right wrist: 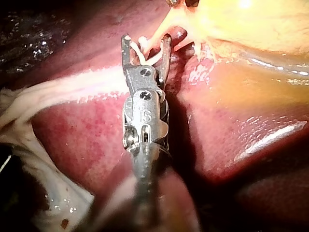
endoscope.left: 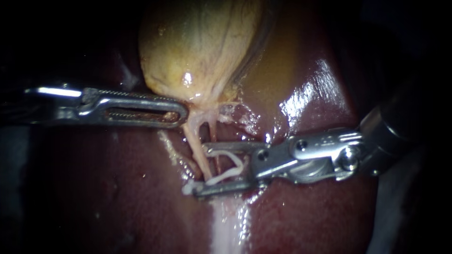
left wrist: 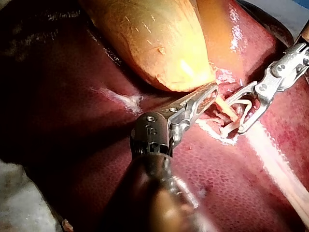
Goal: Clipping second clip left tube
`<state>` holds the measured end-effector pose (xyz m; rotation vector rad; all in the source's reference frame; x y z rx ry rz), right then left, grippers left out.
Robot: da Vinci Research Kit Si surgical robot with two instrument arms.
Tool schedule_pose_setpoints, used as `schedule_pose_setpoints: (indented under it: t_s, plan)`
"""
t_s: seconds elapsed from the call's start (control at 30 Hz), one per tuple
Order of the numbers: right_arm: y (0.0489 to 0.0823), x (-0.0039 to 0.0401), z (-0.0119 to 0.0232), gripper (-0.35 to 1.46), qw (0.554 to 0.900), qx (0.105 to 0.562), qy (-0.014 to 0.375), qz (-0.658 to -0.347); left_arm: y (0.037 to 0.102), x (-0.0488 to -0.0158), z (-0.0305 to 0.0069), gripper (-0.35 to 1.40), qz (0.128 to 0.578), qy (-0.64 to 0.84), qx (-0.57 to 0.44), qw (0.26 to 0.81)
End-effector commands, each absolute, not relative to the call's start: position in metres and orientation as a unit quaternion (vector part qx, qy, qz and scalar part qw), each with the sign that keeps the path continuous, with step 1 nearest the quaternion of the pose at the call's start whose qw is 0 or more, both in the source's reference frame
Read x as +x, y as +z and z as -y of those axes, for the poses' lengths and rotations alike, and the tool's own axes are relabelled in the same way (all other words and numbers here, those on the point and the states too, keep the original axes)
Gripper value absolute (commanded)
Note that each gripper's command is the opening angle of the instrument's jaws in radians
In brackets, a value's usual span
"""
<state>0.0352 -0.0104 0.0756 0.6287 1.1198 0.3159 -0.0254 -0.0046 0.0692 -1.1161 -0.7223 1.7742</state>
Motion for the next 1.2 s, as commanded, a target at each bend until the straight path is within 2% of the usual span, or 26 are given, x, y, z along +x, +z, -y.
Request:
schedule_pose_setpoints:
  t_s: [0.03, 0.4, 0.7, 0.9, 1.03, 1.2]
  plan:
    - [0.0758, 0.0355, 0.0105, 0.5, 0.788, 0.295, 0.147, -0.52, 0.0693, -0.0255, 0.0047, -0.35, 0.292, 0.716, -0.451, 0.446]
    - [0.0767, 0.037, 0.0114, 0.48, 0.784, 0.308, 0.158, -0.515, 0.0694, -0.0257, 0.0048, -0.35, 0.292, 0.716, -0.451, 0.445]
    - [0.0772, 0.0367, 0.0111, 0.31, 0.781, 0.316, 0.172, -0.51, 0.0694, -0.0257, 0.0048, -0.35, 0.292, 0.717, -0.451, 0.445]
    - [0.0776, 0.0361, 0.0108, 0.01, 0.779, 0.326, 0.181, -0.505, 0.0695, -0.0257, 0.0048, -0.35, 0.292, 0.717, -0.451, 0.445]
    - [0.0778, 0.0358, 0.0107, -0.32, 0.782, 0.333, 0.185, -0.494, 0.0695, -0.0257, 0.0048, -0.35, 0.292, 0.717, -0.451, 0.445]
    - [0.0779, 0.0356, 0.0105, -0.35, 0.78, 0.341, 0.199, -0.486, 0.0695, -0.0257, 0.0047, -0.35, 0.292, 0.717, -0.451, 0.445]
